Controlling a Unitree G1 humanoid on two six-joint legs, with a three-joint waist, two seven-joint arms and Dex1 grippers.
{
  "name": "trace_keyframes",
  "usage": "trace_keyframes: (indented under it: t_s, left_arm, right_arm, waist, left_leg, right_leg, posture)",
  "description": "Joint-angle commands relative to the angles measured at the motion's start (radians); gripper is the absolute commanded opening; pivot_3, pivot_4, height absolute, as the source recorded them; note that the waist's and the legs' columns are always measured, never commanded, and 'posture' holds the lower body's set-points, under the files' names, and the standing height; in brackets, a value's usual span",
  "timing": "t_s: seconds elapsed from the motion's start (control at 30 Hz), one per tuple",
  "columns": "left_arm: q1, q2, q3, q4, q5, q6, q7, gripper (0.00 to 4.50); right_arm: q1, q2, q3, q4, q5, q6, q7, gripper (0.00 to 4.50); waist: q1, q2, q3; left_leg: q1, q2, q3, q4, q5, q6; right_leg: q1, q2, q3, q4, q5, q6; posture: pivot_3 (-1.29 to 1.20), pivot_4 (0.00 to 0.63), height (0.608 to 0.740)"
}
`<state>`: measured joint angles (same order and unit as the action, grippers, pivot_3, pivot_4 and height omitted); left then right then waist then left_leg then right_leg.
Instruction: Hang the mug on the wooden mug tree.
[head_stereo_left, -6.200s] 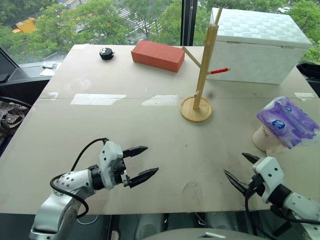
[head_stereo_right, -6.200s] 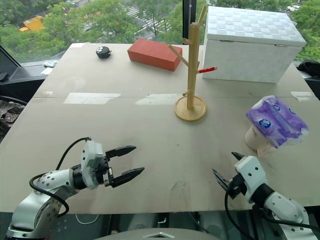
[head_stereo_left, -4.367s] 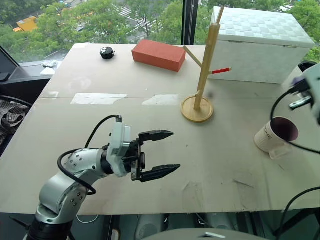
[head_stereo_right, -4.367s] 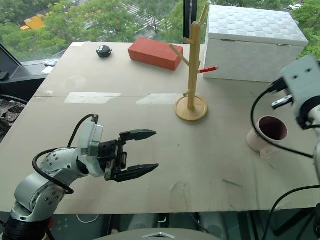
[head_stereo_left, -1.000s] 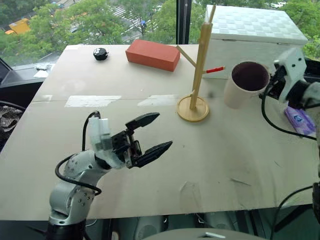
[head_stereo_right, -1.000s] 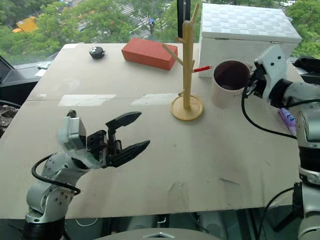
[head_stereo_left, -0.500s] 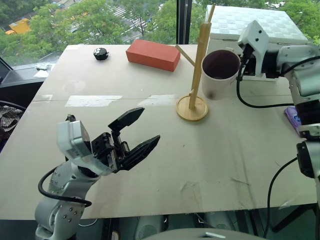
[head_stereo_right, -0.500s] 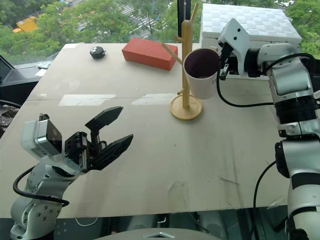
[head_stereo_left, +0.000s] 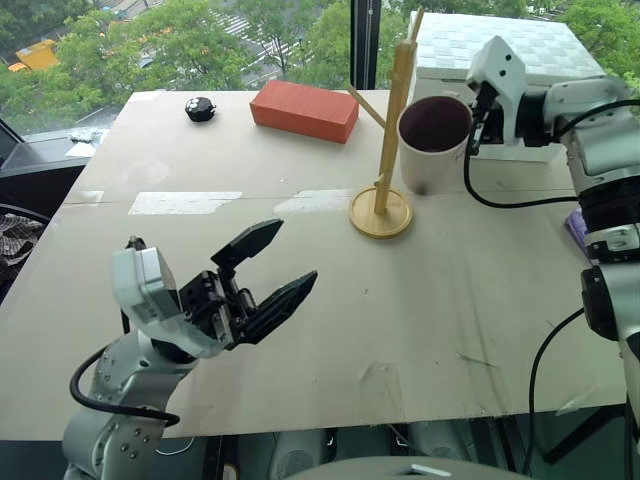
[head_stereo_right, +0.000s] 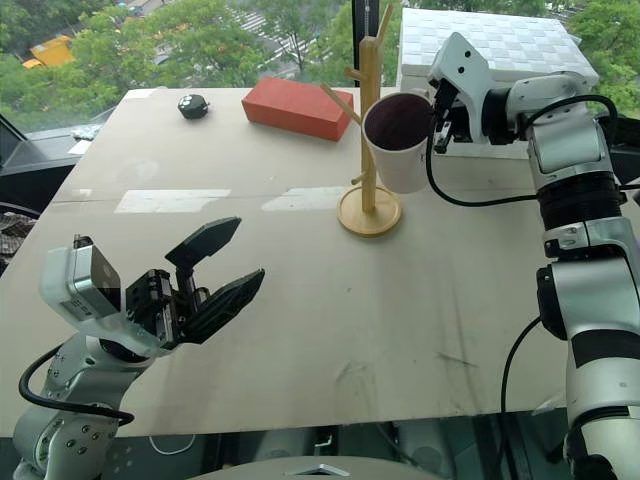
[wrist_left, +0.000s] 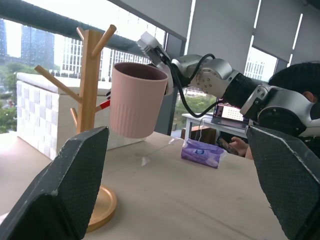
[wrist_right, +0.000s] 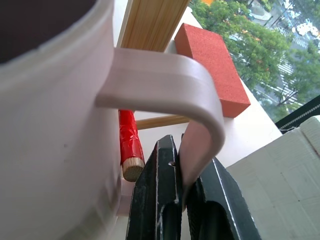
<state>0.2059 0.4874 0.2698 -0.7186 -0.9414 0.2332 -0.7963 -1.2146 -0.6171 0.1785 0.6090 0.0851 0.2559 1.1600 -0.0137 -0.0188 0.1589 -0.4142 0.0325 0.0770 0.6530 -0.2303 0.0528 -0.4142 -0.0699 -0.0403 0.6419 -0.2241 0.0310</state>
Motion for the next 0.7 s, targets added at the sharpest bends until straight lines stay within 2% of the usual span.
trace_keyframes:
  t_s: [0.03,0.27,0.57,0.6,0.63,0.7]
  left_arm:
    - [0.015,-0.003,0.002,-0.054,0.010,-0.027,0.008,4.50]
    - [0.011,-0.002,0.005,-0.021,0.013,-0.041,-0.017,4.50]
    - [0.083,-0.009,0.032,0.002,0.012,-0.090,-0.083,4.50]
    - [0.092,-0.011,0.032,0.003,0.014,-0.096,-0.088,4.50]
    - [0.101,-0.014,0.031,0.002,0.016,-0.102,-0.092,4.50]
    - [0.113,-0.018,0.028,0.002,0.019,-0.111,-0.098,4.50]
  right_arm:
    - [-0.019,-0.027,-0.006,-0.019,-0.018,0.027,0.019,0.02]
    - [-0.020,-0.005,0.031,0.017,-0.073,0.019,0.013,0.02]
    - [-0.011,0.016,0.040,0.030,-0.089,0.024,0.040,0.02]
    - [-0.010,0.018,0.036,0.030,-0.087,0.027,0.042,0.59]
    - [-0.010,0.020,0.033,0.028,-0.086,0.030,0.042,0.83]
    - [-0.008,0.024,0.031,0.028,-0.087,0.034,0.040,1.76]
  waist:
    - [0.001,0.000,0.000]
    - [0.000,0.000,0.000]
    - [0.000,0.003,0.002]
    - [0.001,0.003,0.002]
    - [0.001,0.003,0.002]
    - [0.000,0.003,0.002]
  left_leg:
    - [0.000,0.000,0.000,0.000,0.000,0.000]
    - [0.000,0.000,0.000,0.000,0.000,0.000]
    - [-0.002,0.000,0.001,0.000,0.000,0.000]
    - [-0.002,0.000,0.001,-0.001,0.000,0.000]
    - [-0.003,0.000,0.001,-0.001,0.000,0.000]
    - [-0.003,0.000,0.001,-0.002,0.000,0.000]
  right_leg:
    - [0.000,0.000,0.000,0.000,0.000,0.000]
    - [0.000,-0.001,0.000,0.000,0.000,0.000]
    - [-0.003,-0.001,0.000,-0.001,0.000,-0.001]
    - [-0.003,-0.001,0.000,-0.001,0.000,-0.001]
    - [-0.003,-0.001,0.000,-0.001,0.000,-0.001]
    - [-0.003,-0.001,0.000,-0.001,0.000,-0.001]
  posture:
    - [0.00,0.150,0.740]
    - [0.00,0.150,0.740]
    - [0.00,0.150,0.740]
    - [0.00,0.150,0.740]
    - [0.00,0.150,0.740]
    - [0.00,0.150,0.740]
